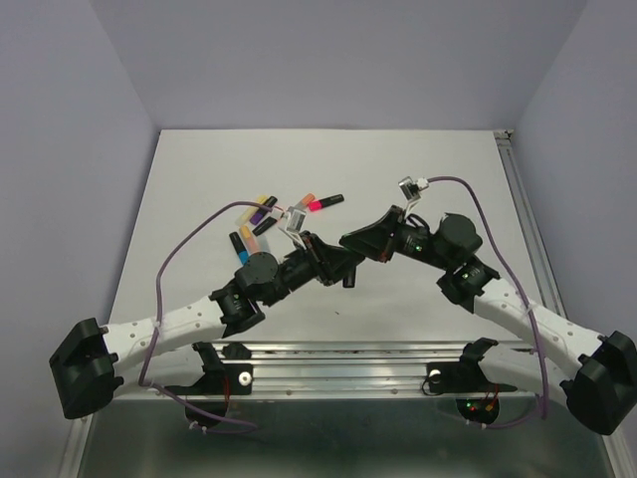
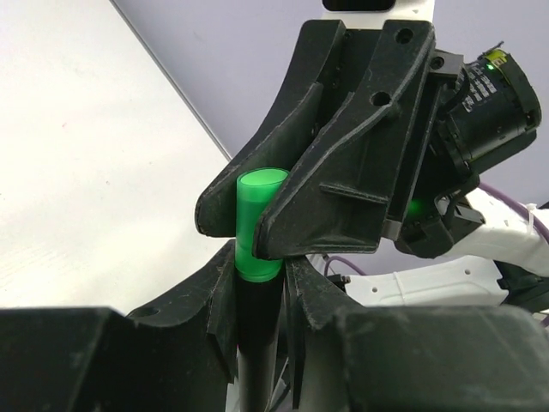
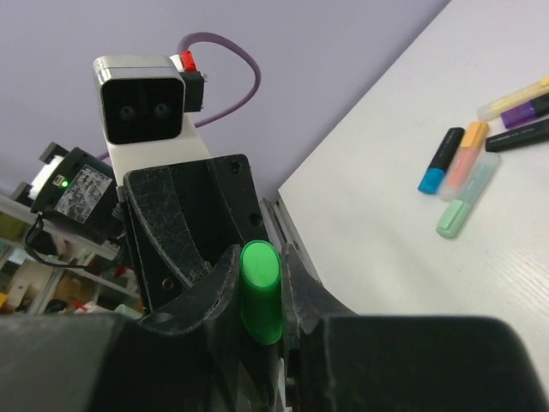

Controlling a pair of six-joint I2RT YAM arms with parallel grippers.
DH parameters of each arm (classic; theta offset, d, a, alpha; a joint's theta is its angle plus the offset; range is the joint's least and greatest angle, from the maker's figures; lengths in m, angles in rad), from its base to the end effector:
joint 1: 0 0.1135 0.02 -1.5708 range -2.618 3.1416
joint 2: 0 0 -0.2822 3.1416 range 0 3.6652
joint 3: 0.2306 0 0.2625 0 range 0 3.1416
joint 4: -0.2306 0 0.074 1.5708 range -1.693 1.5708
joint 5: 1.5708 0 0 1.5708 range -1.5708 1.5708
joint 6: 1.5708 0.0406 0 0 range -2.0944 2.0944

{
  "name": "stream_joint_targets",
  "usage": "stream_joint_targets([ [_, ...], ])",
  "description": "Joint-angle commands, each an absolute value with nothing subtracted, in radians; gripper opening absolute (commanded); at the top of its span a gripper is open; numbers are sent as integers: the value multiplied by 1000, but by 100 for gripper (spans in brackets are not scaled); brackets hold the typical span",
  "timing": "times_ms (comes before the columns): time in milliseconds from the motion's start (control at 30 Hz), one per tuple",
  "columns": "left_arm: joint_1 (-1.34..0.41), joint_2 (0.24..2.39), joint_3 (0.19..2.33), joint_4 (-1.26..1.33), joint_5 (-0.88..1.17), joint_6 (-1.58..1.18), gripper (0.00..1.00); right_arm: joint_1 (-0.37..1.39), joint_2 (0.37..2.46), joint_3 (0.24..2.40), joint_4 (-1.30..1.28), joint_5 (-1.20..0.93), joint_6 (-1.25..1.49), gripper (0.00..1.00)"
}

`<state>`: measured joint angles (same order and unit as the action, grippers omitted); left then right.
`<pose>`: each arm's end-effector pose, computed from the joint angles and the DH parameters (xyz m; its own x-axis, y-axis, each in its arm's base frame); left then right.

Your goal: Open the pen caps

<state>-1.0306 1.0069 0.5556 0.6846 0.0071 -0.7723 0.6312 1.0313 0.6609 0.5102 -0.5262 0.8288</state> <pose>0.1215 -0.2032 0.3210 -0.5157 -0.4967 -0.6981 0.6998 0.2258 -0.6777 0.1842 0.1599 0.3342 -0.5961 0.3538 -0.7208 -0.6991 0.2128 0.6826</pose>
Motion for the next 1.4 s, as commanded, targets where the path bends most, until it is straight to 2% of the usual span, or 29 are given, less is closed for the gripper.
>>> stream_joint_targets([
  [0,-1040,988,529,781,57,-801,0,638,985,712,418,-215,638,1],
  [33,-1048,985,511,772,57,-801,0,638,983,747,323,-121,587,1],
  [67,-1074,973,502,755,26,-804,0,638,1000,805,286,96,502,1],
  [167,-1114,953,486,667,-27,-770,0,637,1041,853,274,404,369,1],
  [500,-1150,867,365,713,-73,-821,0,612,1173,1068,272,302,287,1],
  [600,-1150,859,396,669,-103,-793,0,612,1190,1068,206,301,291,1],
  [767,-1143,883,475,435,-244,-821,0,592,1219,1031,49,364,360,1],
  [967,-1003,943,591,160,-304,-861,0,411,1330,971,-176,166,525,1],
  [1100,-884,986,623,68,-311,-839,0,295,1434,924,-204,-37,549,4],
  [1233,-770,1041,663,2,-289,-825,0,279,1535,910,-222,-22,546,12],
  [1367,-677,1065,653,5,-235,-815,0,273,1575,905,-229,24,546,16],
])
